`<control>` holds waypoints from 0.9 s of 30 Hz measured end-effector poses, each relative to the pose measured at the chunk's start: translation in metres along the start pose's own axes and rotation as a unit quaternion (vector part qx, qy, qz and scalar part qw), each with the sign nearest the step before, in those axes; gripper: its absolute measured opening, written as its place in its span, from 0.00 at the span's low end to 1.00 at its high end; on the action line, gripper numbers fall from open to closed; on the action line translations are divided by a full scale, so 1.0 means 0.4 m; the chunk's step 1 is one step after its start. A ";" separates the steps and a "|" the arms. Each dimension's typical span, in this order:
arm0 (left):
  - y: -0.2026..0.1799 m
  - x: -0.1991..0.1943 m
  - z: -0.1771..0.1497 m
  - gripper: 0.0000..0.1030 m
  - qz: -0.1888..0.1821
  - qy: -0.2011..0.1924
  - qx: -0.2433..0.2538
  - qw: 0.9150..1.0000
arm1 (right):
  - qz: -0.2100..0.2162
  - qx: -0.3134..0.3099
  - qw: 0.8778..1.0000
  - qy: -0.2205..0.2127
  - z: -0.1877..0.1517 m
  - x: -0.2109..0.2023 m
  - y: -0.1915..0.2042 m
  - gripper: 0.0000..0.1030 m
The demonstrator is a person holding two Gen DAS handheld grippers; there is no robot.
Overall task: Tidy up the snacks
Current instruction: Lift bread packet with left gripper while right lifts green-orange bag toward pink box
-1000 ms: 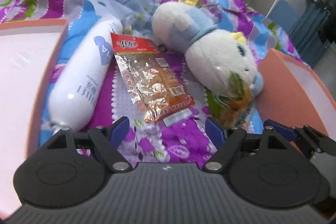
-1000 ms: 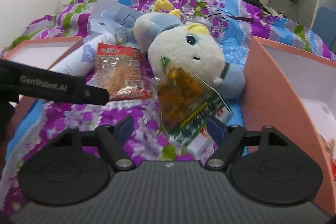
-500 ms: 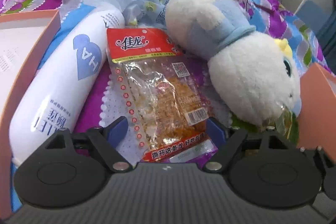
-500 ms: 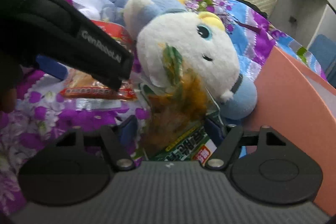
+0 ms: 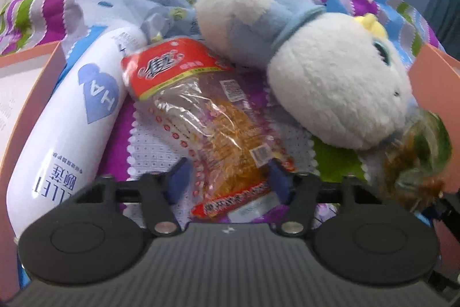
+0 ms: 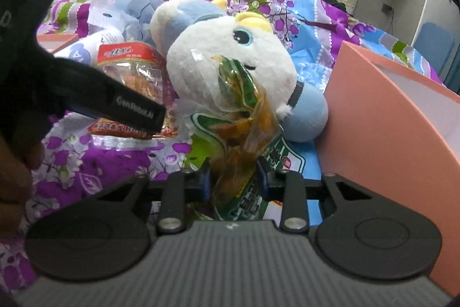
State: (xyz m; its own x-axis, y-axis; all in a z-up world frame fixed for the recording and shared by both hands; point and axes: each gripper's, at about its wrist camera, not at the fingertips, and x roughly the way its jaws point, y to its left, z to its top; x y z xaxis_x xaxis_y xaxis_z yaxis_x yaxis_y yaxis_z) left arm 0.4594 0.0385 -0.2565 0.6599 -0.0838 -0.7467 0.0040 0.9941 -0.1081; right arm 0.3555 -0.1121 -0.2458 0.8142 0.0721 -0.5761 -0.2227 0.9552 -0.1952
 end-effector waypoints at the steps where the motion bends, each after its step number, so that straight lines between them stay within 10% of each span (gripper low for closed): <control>1: -0.004 -0.006 -0.001 0.43 0.000 -0.002 0.004 1.000 | 0.002 0.004 1.000 0.000 0.002 -0.005 -0.003 0.32; 7: -0.008 -0.057 -0.019 0.30 -0.014 -0.007 -0.016 1.000 | 0.016 0.020 1.000 -0.007 0.010 -0.042 -0.024 0.31; 27: -0.047 -0.504 -0.152 0.29 0.021 -0.013 -0.059 0.998 | 0.089 0.052 0.995 -0.018 -0.005 -0.359 -0.066 0.24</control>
State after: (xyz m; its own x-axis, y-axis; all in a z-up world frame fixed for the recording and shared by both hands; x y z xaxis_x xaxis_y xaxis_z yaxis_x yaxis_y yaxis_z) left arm 0.2809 0.0326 -0.1439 0.6764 -0.0386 -0.7355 -0.1114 0.9818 -0.1540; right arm 0.2434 -0.1482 -0.1595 0.7856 0.2508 -0.5656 -0.3096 0.9508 -0.0085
